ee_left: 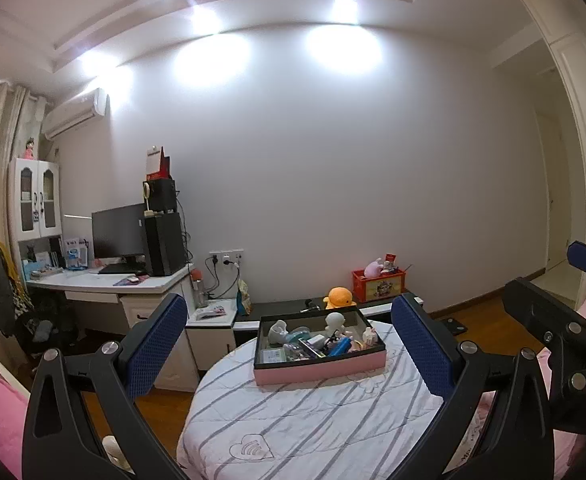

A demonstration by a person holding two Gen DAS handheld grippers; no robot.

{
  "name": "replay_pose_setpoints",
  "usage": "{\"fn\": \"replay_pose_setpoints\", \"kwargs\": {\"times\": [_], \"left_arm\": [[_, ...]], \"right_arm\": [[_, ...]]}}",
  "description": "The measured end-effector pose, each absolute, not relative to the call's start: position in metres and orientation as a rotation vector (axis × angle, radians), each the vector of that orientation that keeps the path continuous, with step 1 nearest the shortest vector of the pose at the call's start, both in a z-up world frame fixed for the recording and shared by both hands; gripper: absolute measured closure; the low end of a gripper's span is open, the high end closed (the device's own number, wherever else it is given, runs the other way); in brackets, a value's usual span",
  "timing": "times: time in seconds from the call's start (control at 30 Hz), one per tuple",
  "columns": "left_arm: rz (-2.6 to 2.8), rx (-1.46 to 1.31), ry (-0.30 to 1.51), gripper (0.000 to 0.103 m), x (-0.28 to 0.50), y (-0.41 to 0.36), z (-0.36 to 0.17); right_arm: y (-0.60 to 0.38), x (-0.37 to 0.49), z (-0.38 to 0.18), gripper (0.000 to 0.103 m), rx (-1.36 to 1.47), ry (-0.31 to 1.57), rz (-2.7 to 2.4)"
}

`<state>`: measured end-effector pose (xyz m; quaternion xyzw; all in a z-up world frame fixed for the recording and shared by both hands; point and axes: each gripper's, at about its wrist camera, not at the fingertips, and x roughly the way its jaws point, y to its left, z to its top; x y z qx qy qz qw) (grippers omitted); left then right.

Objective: Organize rigid objects

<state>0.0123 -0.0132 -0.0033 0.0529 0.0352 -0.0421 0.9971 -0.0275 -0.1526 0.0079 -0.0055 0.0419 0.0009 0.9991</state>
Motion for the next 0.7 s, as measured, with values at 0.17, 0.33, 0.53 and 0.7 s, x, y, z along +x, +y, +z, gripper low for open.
{"fn": "replay_pose_setpoints", "kwargs": {"times": [0.17,0.33,0.53,0.7], "left_arm": [[-0.068,0.111,0.017,0.000,0.0078,-0.0119,-0.0039],[-0.072,0.106,0.019,0.000,0.0096,-0.0103,-0.0025],[-0.067,0.112,0.022,0.000,0.0104,-0.0103,-0.0005],[-0.066,0.112,0.022,0.000,0.0108,-0.0098,-0.0006]], "right_arm": [[-0.1542,-0.0250,0.0068,0.000,0.001,0.090,0.013],[-0.1552,-0.0234,0.0063,0.000,0.000,0.090,0.013],[-0.1568,-0.0213,0.0047,0.000,-0.001,0.091,0.011],[-0.1581,-0.0202,0.0045,0.000,-0.002,0.090,0.013]]}}
